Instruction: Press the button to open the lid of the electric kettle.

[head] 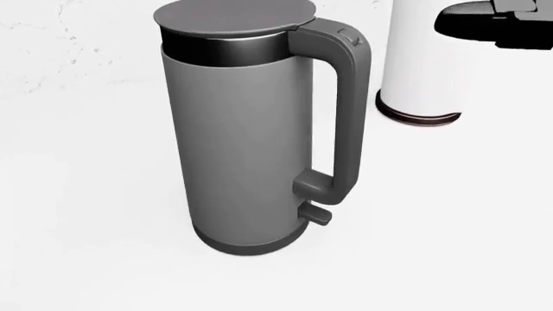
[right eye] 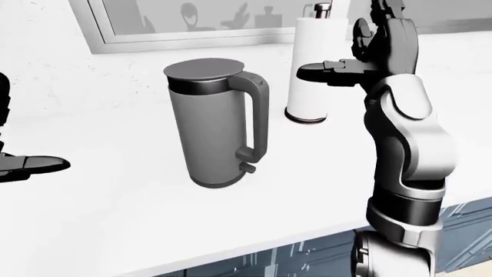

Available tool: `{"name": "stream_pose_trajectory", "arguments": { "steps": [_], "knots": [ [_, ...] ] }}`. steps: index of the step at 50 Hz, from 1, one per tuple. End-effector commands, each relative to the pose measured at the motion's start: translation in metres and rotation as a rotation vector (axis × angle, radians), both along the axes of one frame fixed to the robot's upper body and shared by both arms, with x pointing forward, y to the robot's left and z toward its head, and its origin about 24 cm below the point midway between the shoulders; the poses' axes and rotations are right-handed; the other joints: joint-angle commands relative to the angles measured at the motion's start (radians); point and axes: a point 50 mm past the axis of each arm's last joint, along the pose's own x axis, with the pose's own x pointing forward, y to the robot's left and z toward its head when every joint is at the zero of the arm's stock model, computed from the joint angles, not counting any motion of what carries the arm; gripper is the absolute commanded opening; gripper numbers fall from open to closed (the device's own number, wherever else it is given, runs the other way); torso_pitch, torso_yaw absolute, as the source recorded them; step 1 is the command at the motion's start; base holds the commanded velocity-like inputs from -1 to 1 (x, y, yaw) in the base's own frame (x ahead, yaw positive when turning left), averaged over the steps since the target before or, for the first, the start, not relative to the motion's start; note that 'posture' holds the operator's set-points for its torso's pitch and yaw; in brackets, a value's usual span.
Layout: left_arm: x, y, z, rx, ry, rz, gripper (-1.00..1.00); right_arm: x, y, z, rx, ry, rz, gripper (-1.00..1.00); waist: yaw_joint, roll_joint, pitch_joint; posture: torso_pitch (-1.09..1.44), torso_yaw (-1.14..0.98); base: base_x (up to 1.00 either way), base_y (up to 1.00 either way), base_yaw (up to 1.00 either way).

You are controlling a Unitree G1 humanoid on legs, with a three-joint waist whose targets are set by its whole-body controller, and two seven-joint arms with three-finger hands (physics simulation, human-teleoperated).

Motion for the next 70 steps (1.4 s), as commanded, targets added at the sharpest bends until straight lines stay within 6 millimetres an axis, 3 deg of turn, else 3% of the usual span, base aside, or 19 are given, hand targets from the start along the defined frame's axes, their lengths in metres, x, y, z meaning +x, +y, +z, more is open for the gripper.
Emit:
{"name": "stream_pose_trajectory", "arguments": {
  "steps": [1, 39, 70],
  "knots": [
    [-0.003, -0.002, 0.010, 0.027, -0.059, 0.000, 1.00, -0.006, 0.002, 0.019, -0.021, -0.088, 0.001, 1.00, 0.000, 0.001, -0.009, -0.31, 0.00, 0.00, 0.00, 0.00],
    [-0.004, 0.000, 0.010, 0.024, -0.058, 0.005, 1.00, 0.009, 0.043, 0.033, -0.033, -0.065, 0.038, 1.00, 0.001, 0.011, -0.006, -0.31, 0.00, 0.00, 0.00, 0.00],
    [-0.006, 0.000, 0.014, 0.027, -0.064, 0.006, 1.00, 0.007, 0.061, 0.038, -0.041, -0.068, 0.094, 1.00, 0.001, 0.015, -0.004, -0.31, 0.00, 0.00, 0.00, 0.00]
  ]
}}
